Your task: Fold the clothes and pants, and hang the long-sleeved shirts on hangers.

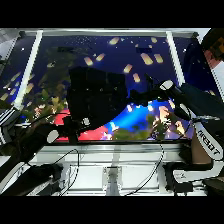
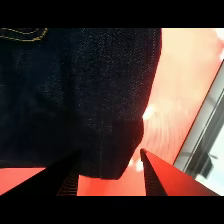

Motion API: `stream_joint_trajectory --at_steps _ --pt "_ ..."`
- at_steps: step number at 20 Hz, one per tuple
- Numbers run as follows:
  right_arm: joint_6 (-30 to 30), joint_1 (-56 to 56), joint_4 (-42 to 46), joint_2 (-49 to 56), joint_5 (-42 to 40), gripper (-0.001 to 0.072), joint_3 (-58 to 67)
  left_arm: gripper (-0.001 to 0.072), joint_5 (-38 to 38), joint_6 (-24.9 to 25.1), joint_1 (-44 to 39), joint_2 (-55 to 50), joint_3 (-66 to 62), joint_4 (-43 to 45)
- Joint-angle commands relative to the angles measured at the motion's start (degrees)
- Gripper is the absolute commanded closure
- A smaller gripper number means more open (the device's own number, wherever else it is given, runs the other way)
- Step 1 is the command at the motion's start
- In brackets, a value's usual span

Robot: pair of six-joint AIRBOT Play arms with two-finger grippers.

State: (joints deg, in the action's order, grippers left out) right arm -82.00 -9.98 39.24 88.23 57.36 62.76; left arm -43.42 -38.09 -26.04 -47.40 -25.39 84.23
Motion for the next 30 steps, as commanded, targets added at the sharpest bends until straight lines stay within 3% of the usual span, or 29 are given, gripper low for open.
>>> stream_joint_trajectory --at_steps 1,3,6,10,16,19,23,26,30 --pt "0.00 -0.02 -0.04 0.04 0.28 0.0681 0.07 0.0523 1.31 0.02 -0.04 -2.84 -0.04 0.44" --pt "0.00 -0.02 -0.02 0.04 0.26 0.0681 0.07 0.0700 4.26 -0.02 -0.04 -3.15 -0.04 0.42" --pt "0.00 0.00 -0.09 -0.02 0.26 0.0682 0.07 0.0702 8.81 -0.07 -0.04 -2.16 -0.33 0.42" --pt "-2.21 1.09 -0.90 -3.41 -0.81 0.0685 2.54 0.0704 8.72 -10.49 0.09 4.39 -5.27 3.34" --pt "-6.32 1.09 0.20 -11.13 -4.09 0.0685 6.75 0.0707 7.43 -10.54 0.44 6.58 -24.52 10.23" --pt "-10.67 1.07 5.86 -14.91 -7.30 0.0686 12.76 0.0706 7.41 -6.19 0.44 2.27 -30.05 10.54" --pt "-16.06 1.07 16.37 -15.67 -3.32 0.0686 24.46 0.0706 9.68 -5.62 0.44 -2.29 -35.95 15.37" --pt "-19.47 1.09 26.10 -15.67 1.31 0.0686 30.60 0.0706 14.93 -8.48 1.46 -3.39 -42.03 16.44" --pt "-19.50 1.36 26.71 -15.56 8.68 0.0685 32.22 0.0706 16.87 -9.27 2.64 -6.21 -49.86 16.26"
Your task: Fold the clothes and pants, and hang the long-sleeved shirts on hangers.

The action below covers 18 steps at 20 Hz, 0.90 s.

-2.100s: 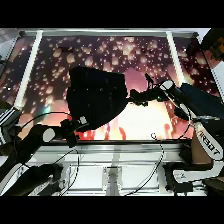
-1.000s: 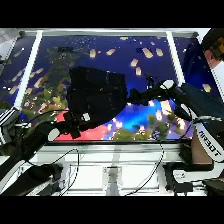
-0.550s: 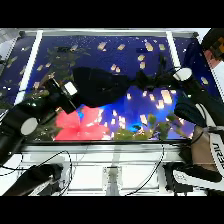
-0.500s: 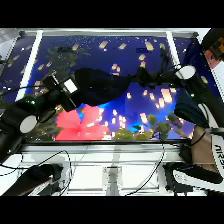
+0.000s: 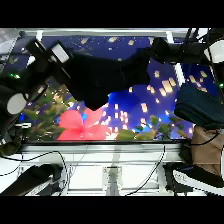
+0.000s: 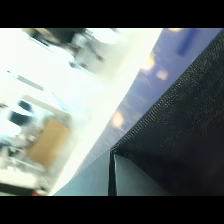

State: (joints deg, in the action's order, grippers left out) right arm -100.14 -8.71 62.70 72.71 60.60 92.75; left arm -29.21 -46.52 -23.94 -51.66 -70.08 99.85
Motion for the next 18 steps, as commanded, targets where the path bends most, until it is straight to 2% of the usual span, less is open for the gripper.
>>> stream_joint_trajectory --at_steps 1,4,12,14,18 --pt "-1.25 0.04 2.05 -0.02 6.73 0.0685 2.23 0.0706 4.31 -0.83 0.39 -2.82 -6.36 0.63" --pt "-1.11 0.11 1.68 -0.20 7.48 0.0685 2.60 0.0706 9.99 -0.85 0.42 -5.42 -9.55 0.63" --pt "-1.14 0.11 -3.10 -0.11 7.17 0.0685 3.21 0.0707 19.21 -1.16 0.13 -9.25 -12.04 -0.04" --pt "-1.68 0.11 -2.86 -0.02 4.22 0.0685 3.19 0.0707 21.29 -2.03 0.59 -10.01 -12.13 -0.02" --pt "-3.45 0.11 -2.93 1.70 -7.96 0.0686 3.19 0.0707 21.79 -9.07 2.32 -15.06 -15.50 -0.04"
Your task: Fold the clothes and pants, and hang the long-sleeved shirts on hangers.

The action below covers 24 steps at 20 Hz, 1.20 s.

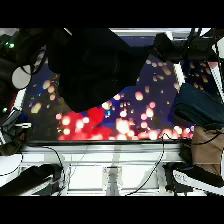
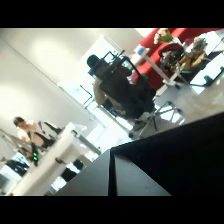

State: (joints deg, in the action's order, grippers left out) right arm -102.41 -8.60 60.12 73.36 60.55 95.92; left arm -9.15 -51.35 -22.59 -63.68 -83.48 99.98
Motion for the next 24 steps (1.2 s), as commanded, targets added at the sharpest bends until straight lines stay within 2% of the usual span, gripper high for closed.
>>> stream_joint_trajectory --at_steps 1,4,7,11,16,24 --pt "-1.22 0.00 -0.37 2.03 -10.10 0.0686 0.04 0.0707 2.10 -4.68 1.22 -4.87 -3.76 -0.17" --pt "-1.42 0.04 -0.02 5.22 -16.94 0.0687 0.31 0.0707 2.08 -8.98 1.29 -11.30 -11.23 -0.17" --pt "-0.48 0.04 0.31 7.78 -20.94 0.0687 3.89 0.0707 2.08 -9.57 1.27 -16.72 -17.75 -0.17" --pt "-0.44 0.04 3.37 10.40 -19.21 0.0687 9.62 0.0707 2.34 -9.55 1.29 -21.00 -24.48 -0.15" --pt "-0.44 0.04 4.52 12.50 -13.07 0.0687 9.77 0.0708 2.47 -9.55 1.29 -22.49 -30.14 -0.68" --pt "-0.44 0.04 5.33 12.81 -13.73 0.0687 9.79 0.0708 2.56 -9.55 1.31 -22.99 -30.77 -5.75"
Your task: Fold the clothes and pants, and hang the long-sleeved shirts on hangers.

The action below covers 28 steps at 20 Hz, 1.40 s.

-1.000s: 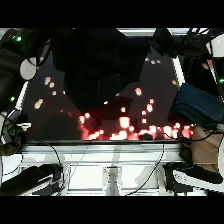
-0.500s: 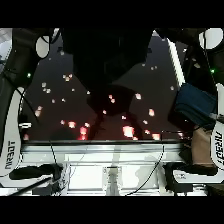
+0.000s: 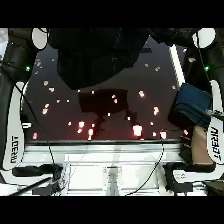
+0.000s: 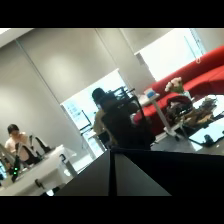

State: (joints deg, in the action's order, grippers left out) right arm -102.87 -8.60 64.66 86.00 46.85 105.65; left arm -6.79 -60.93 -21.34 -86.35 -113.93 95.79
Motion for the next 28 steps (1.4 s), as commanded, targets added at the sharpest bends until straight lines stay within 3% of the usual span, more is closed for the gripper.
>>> stream_joint_trajectory --at_steps 1,10,15,18,21,24,28 --pt "0.02 0.04 1.25 0.26 -0.50 0.0687 0.07 0.0707 0.17 0.02 0.07 -0.57 -0.31 -1.55" --pt "0.02 0.04 3.06 4.00 -19.89 0.0687 0.07 0.0707 7.56 -0.87 0.11 -7.17 -0.33 -2.58" --pt "0.02 0.04 2.69 7.85 -30.77 0.0687 0.20 0.0708 11.87 -0.87 2.62 -10.54 -1.70 -15.67" --pt "0.04 0.07 2.82 9.55 -32.98 0.0686 0.52 0.0708 11.37 -0.87 3.96 -10.45 -1.86 -20.24" --pt "0.04 0.61 2.97 10.49 -29.49 0.0686 0.50 0.0708 -1.46 -0.85 3.96 -10.12 -1.86 -20.48" --pt "0.07 3.08 2.99 10.43 -14.36 0.0686 0.50 0.0708 -19.98 -0.83 4.04 -9.88 -1.86 -23.47" --pt "1.03 8.11 2.86 9.01 7.34 0.0686 0.50 0.0709 -42.38 3.91 3.96 -7.76 -1.84 -24.26"
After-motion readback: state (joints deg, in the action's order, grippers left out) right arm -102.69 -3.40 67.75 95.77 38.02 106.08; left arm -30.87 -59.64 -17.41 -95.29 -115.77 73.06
